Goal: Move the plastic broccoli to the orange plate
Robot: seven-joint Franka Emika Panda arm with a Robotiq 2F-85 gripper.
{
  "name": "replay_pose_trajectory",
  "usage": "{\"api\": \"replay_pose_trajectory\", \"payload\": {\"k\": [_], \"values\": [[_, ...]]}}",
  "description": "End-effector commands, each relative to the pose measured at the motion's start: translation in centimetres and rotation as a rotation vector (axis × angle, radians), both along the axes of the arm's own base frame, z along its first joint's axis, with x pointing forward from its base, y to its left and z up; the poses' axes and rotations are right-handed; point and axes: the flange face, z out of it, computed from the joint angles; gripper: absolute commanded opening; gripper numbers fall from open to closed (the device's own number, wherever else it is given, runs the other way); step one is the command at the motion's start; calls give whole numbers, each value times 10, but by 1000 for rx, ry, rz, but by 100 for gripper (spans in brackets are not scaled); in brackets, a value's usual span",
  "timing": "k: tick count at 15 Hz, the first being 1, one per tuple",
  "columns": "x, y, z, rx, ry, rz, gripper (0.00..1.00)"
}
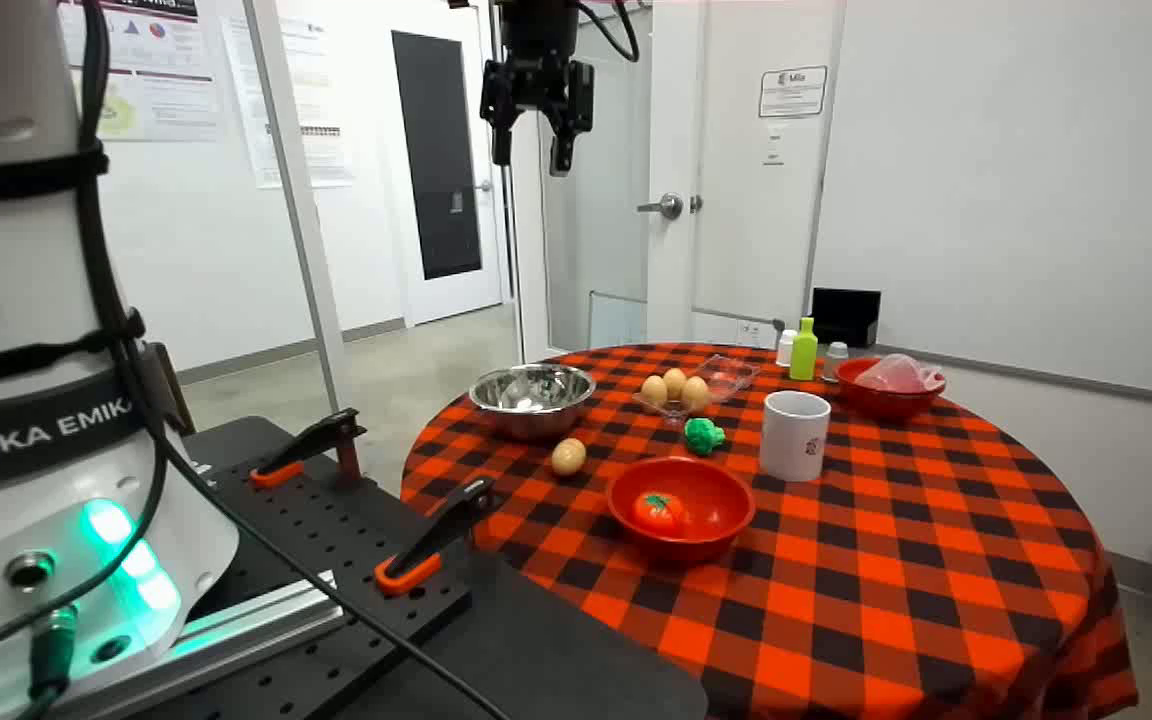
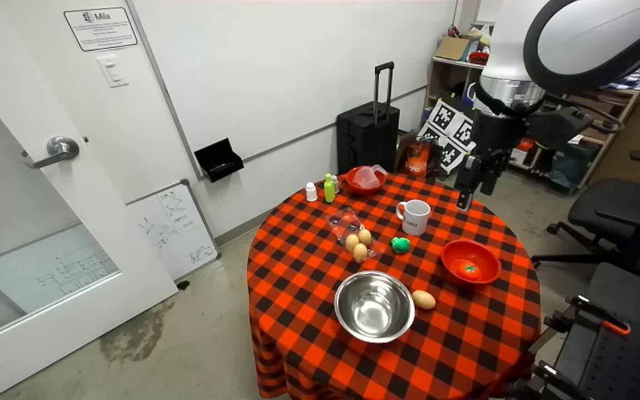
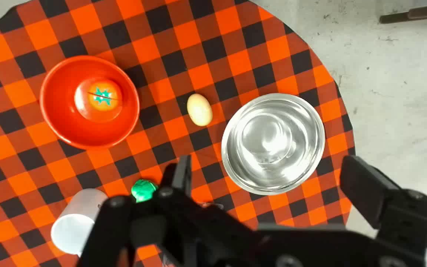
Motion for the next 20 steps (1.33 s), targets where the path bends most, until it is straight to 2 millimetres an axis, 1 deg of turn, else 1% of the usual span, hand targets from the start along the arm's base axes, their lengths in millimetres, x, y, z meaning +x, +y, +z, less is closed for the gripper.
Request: {"api": "replay_pose_trajectory", "payload": {"k": [1,3,5,7,9,14,20], "values": [[0,0,0,0,0,0,100],[4,-3,-4,-24,-9,-25,100],[13,-7,-14,-67,-17,-27,100],[27,-15,-30,-109,-25,-29,100],[41,-23,-51,-134,-39,-5,100],[76,-43,-113,-158,-54,61,100],[117,-72,-171,-157,-50,118,100]]}}
